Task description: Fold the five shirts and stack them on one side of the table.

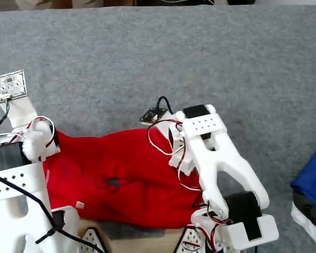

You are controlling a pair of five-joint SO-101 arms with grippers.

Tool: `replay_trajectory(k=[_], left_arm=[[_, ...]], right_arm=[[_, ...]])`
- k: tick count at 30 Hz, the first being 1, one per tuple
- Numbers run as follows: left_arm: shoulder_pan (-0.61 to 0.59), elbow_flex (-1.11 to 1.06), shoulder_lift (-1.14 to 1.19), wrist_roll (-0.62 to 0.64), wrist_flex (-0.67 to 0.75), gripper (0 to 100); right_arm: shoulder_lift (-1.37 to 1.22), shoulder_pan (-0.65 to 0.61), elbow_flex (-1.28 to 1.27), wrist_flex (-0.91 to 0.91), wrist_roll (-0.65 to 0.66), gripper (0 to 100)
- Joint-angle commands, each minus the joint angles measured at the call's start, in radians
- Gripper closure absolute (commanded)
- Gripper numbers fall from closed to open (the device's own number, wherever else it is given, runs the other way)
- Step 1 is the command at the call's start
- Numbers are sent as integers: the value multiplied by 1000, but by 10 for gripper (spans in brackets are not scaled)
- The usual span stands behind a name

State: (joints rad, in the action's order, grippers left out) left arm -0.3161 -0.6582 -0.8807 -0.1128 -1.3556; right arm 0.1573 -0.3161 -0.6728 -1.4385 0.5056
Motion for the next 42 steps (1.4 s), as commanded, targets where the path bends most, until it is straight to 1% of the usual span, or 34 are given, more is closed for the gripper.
replay_trajectory(k=[1,3,5,9,11,16,23,31,33,38,40,42], left_arm=[[-8,41,1,0,5,981],[-6,29,1,0,8,981],[-6,-3,-1,0,40,981],[-9,-35,-2,0,64,981],[-9,-34,-4,0,64,981],[-9,-31,-2,0,66,981],[-9,-31,-1,0,66,981],[-9,-31,-1,0,66,981],[-9,-31,-1,0,66,981],[-9,-29,-1,0,66,981],[-9,-29,-1,0,66,981],[-9,-29,-1,0,66,981]], right_arm=[[45,10,-1,11,11,957],[45,10,-1,11,11,957],[45,10,-1,11,11,942],[50,10,-8,11,14,818],[48,8,-12,12,15,782],[45,8,-19,28,17,803],[45,8,-44,31,12,917],[51,15,-77,31,15,924],[53,15,-67,23,12,891],[56,12,16,-51,20,733],[79,10,39,-84,46,726],[120,10,51,-117,63,740]])
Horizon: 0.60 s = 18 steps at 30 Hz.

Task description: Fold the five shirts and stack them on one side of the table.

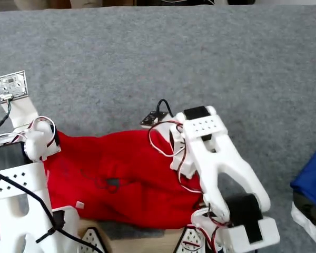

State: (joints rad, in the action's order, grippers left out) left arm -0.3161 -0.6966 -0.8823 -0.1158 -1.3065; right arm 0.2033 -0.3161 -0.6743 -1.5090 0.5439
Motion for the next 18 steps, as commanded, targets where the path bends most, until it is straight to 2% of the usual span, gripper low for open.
replay_trajectory(k=[1,6,14,18], left_arm=[[-9,9,1,3,17,981],[-9,9,1,3,18,981],[-6,8,1,3,18,981],[-8,8,1,3,18,981]], right_arm=[[102,10,53,-60,35,750],[196,7,8,-78,68,790],[197,-140,-163,71,64,813],[196,-153,-186,110,64,813]])
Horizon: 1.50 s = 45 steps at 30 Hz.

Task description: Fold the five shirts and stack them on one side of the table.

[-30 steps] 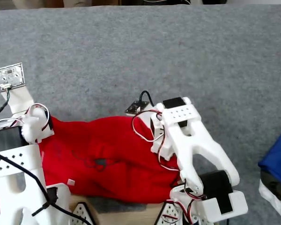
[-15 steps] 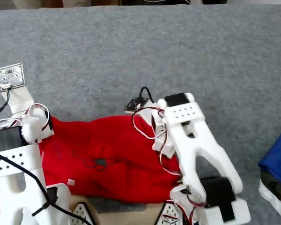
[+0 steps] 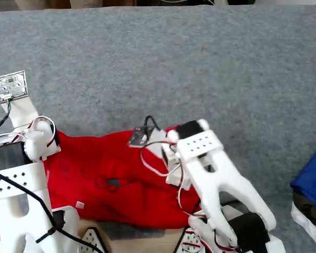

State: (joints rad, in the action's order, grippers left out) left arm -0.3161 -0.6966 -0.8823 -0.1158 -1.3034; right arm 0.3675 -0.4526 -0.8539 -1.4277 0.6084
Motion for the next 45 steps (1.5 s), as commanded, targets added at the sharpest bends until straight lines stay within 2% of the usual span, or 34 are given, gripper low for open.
replay_trajectory(k=[1,16,24,34,45], left_arm=[[-8,8,1,3,15,981],[-9,6,1,3,15,981],[-9,5,1,3,15,981],[-9,6,1,3,15,981],[-9,5,1,3,15,981]], right_arm=[[28,-15,-8,32,2,813],[-162,-13,-7,109,0,816],[-163,44,-5,109,0,957],[-162,87,8,100,0,960],[-162,142,173,12,5,961]])
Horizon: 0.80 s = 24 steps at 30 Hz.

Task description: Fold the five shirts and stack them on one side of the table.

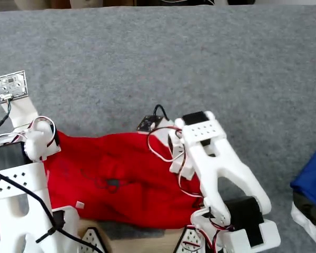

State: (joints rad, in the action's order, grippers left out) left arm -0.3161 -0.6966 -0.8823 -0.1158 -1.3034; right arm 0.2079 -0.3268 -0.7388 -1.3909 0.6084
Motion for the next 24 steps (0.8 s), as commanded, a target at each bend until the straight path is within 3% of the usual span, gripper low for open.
replay_trajectory(k=[1,9,16,24], left_arm=[[-9,5,1,3,15,981],[-9,3,1,3,15,981],[-9,6,1,3,15,981],[-9,8,1,3,15,981]], right_arm=[[-2,15,62,-25,5,960],[-2,15,64,-31,5,956],[-1,15,82,-77,6,763],[70,5,76,-133,8,898]])
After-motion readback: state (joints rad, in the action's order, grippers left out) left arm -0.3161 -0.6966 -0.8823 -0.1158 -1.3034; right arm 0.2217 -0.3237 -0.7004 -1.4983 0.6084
